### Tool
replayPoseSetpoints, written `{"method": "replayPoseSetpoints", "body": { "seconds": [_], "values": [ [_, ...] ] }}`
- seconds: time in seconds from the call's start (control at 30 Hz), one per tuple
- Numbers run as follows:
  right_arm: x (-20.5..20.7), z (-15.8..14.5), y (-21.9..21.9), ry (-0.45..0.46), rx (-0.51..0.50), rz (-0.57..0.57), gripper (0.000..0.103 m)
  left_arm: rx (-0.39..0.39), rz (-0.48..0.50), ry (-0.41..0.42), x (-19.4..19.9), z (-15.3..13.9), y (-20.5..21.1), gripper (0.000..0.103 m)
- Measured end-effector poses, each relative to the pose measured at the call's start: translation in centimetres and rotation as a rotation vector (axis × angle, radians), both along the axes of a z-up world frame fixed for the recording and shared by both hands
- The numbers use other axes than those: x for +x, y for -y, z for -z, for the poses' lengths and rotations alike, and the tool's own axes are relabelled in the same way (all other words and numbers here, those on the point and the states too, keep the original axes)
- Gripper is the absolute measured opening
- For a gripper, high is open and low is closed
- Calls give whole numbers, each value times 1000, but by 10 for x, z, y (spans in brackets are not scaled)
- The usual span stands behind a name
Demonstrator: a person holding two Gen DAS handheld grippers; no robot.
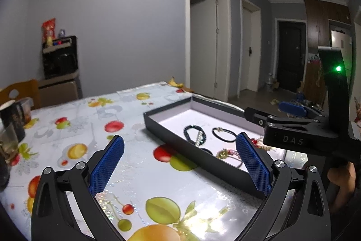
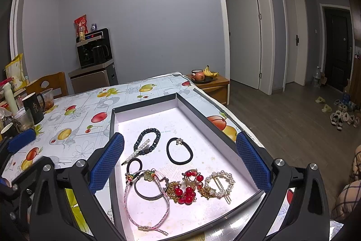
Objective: Organize jewelry
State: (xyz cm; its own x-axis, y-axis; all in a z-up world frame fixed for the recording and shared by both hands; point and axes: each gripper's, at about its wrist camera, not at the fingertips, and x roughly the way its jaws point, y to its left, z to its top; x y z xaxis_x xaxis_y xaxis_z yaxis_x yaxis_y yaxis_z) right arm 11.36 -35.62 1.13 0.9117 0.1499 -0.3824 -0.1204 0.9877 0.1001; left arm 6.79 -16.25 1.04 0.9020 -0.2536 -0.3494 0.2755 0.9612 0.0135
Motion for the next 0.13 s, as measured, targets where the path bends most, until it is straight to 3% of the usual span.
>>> {"method": "replayPoseSetpoints", "body": {
  "seconds": [0.13],
  "values": [
    [0, 0, 0, 0, 1, 0, 98, 3, -1, -27, 4, 1, 0, 101]
  ]
}}
